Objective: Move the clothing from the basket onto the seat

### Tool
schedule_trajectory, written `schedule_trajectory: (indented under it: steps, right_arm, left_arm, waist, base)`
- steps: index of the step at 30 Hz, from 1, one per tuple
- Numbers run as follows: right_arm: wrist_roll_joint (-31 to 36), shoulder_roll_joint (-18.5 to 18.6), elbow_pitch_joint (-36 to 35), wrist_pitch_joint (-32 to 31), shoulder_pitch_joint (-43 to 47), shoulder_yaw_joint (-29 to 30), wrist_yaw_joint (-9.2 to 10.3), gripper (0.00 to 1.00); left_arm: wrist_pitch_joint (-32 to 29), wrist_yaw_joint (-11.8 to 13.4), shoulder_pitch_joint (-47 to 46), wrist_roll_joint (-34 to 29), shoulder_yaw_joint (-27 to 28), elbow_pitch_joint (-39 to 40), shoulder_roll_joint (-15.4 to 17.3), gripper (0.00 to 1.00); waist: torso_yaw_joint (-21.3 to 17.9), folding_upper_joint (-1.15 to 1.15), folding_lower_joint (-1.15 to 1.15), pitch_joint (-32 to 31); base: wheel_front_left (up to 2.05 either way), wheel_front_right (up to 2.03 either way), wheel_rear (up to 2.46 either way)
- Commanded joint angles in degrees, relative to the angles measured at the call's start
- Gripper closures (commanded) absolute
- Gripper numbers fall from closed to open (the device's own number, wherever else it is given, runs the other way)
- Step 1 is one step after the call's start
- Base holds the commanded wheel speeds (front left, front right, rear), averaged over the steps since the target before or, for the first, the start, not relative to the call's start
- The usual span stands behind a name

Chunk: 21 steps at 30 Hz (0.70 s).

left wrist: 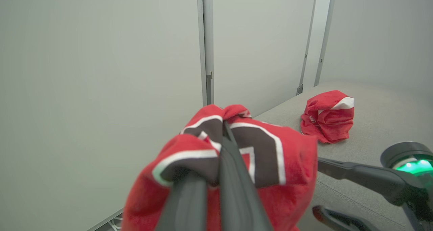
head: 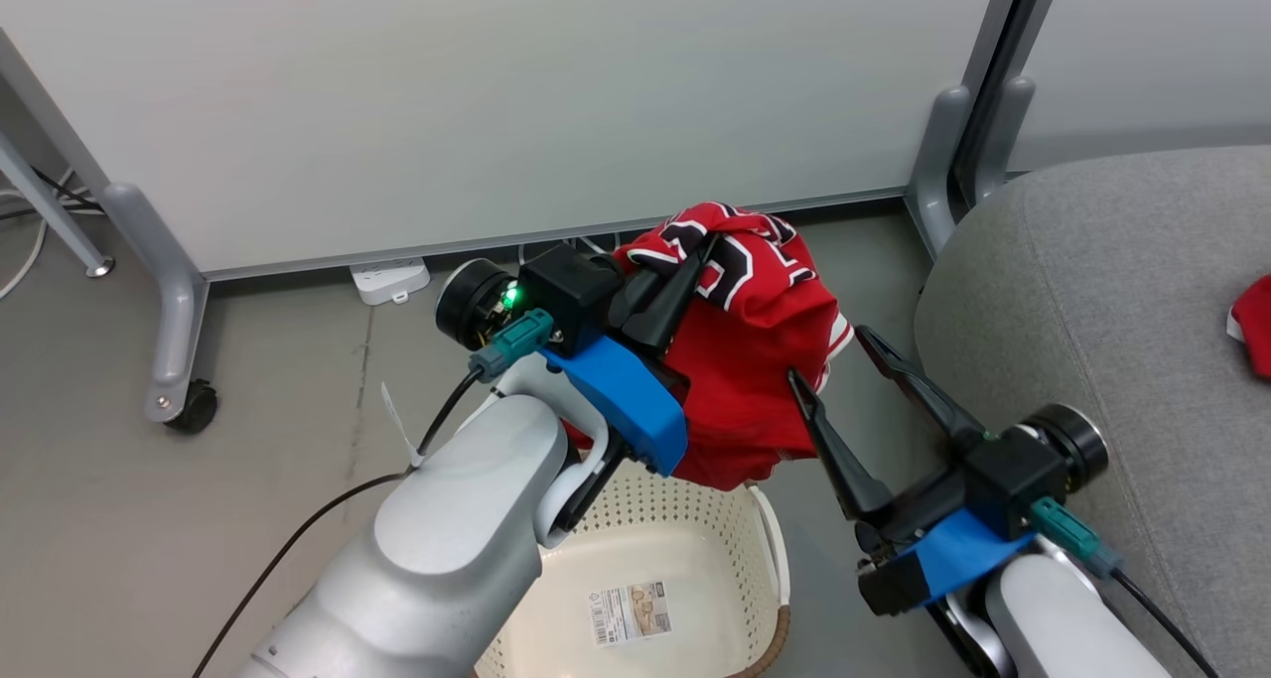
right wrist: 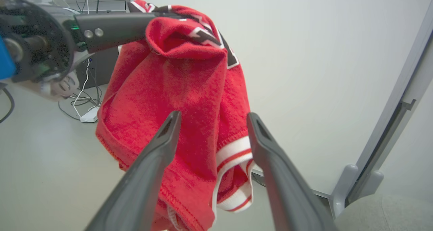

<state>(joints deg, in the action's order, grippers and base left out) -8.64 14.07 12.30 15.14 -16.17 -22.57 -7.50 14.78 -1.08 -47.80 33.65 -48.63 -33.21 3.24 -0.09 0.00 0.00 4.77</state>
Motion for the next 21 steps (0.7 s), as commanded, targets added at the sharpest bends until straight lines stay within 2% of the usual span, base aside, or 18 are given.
schedule_trajectory:
  steps: [1, 7, 19, 20, 21]
  right_arm:
    - [-0.2, 0.2, 0.5, 0.0, -1.7, -0.9, 0.02, 0.0]
    - [-0.4, -0.6, 2.8, 0.0, -7.0, -3.9, 0.02, 0.0]
    - [-0.6, -2.8, 9.7, 0.0, -14.0, -6.2, 0.02, 0.0]
    - [-0.8, -2.9, 10.3, 0.0, -14.3, -6.4, 0.02, 0.38]
    - [-1.0, -3.0, 10.7, 0.0, -14.6, -6.6, 0.02, 0.99]
  left_arm:
    - [0.3, 0.2, -0.7, 0.1, -0.1, 0.3, 0.2, 1.0]
    - [0.5, 0.4, -1.3, 0.2, -0.8, 0.5, -0.1, 1.0]
    - [0.4, 0.9, -2.1, 0.4, -1.4, 0.8, -0.3, 1.0]
    - [0.5, 0.9, -2.2, 0.4, -1.4, 0.9, -0.3, 1.0]
    - [0.5, 0.9, -2.2, 0.4, -1.5, 0.9, -0.3, 1.0]
  waist:
    - [0.2, 0.0, 0.0, 0.3]
    - [0.6, 0.0, 0.0, 1.2]
    - [0.4, 0.0, 0.0, 2.6]
    - [0.3, 0.0, 0.0, 2.8]
    - [0.3, 0.0, 0.0, 2.8]
  base:
    - [0.0, 0.0, 0.0]
    - [0.0, 0.0, 0.0]
    - [0.0, 0.0, 0.0]
    - [0.0, 0.0, 0.0]
    - [0.0, 0.0, 0.0]
